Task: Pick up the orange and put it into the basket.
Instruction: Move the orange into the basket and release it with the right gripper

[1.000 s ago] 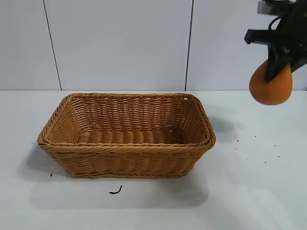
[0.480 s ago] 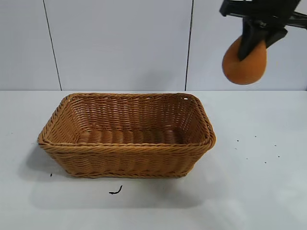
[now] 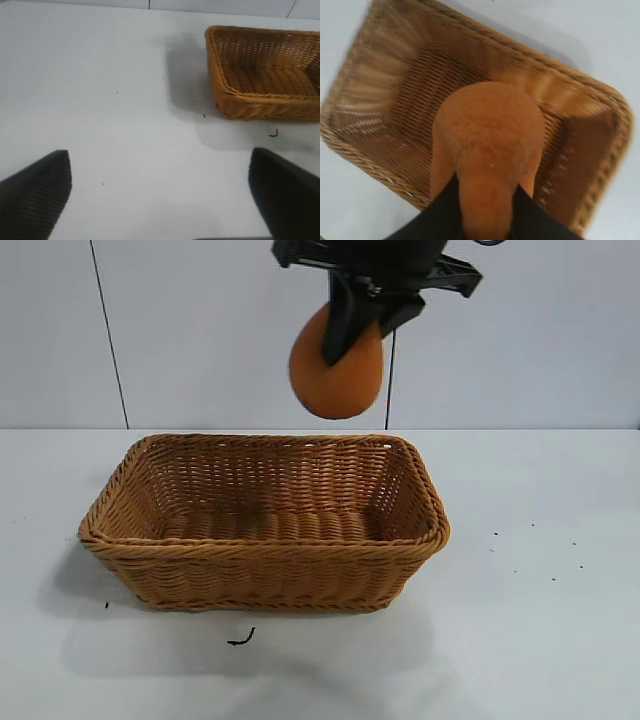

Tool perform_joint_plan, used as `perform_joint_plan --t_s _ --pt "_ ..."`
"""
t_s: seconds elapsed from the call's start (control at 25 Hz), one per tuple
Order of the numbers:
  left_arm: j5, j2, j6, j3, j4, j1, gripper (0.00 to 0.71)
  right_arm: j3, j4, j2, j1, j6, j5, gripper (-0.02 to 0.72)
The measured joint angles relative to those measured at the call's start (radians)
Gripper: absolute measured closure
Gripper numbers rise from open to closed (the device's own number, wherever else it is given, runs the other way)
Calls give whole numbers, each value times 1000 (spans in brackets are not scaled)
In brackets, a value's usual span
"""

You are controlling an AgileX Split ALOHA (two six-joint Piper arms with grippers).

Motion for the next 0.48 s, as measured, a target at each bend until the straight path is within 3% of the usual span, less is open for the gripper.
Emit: perform_joint_plan --t_s 0.28,0.48 --pt "0 0 0 0 0 0 18 0 1 157 4 3 -45 608" --pt "0 0 0 0 0 0 18 0 50 211 4 2 -77 608"
